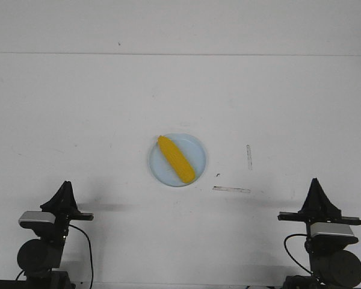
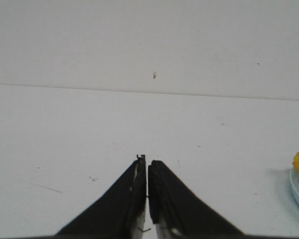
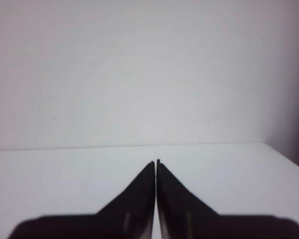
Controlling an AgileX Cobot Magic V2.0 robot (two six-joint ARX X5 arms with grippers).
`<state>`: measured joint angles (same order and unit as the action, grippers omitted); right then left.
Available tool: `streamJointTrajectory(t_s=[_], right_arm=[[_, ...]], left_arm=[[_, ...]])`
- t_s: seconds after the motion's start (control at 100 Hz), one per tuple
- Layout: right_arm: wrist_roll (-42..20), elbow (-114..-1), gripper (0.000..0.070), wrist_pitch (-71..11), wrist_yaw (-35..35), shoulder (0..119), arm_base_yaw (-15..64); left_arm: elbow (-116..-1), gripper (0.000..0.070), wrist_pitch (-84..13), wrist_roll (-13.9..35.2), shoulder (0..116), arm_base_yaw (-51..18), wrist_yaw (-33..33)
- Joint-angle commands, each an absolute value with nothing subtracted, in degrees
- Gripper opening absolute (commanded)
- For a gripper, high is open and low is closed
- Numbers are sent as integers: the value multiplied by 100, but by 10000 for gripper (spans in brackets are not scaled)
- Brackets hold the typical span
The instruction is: Place corn on plate with both arms
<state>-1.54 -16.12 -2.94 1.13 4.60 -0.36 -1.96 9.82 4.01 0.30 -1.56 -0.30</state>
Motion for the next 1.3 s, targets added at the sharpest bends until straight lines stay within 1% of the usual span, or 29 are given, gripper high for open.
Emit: streamJointTrajectory(t_s=[0.0, 0.37, 0.5, 0.57, 1.29], right_arm=[[-207, -1415, 2, -161, 45, 338, 54], [-209, -429, 2, 172, -32, 8, 327], [-209, -60, 2, 631, -64, 5, 360], [-202, -71, 2, 519, -161, 5, 366], [-204, -73, 2, 602, -152, 5, 368]], left_arm=[[-75, 1, 1044, 414, 19, -156, -45], [-75, 1, 1041, 412, 19, -156, -45], [-78, 1, 1039, 412, 19, -156, -45], [-75, 1, 1039, 414, 19, -156, -45], [-78, 1, 1037, 414, 19, -156, -45]])
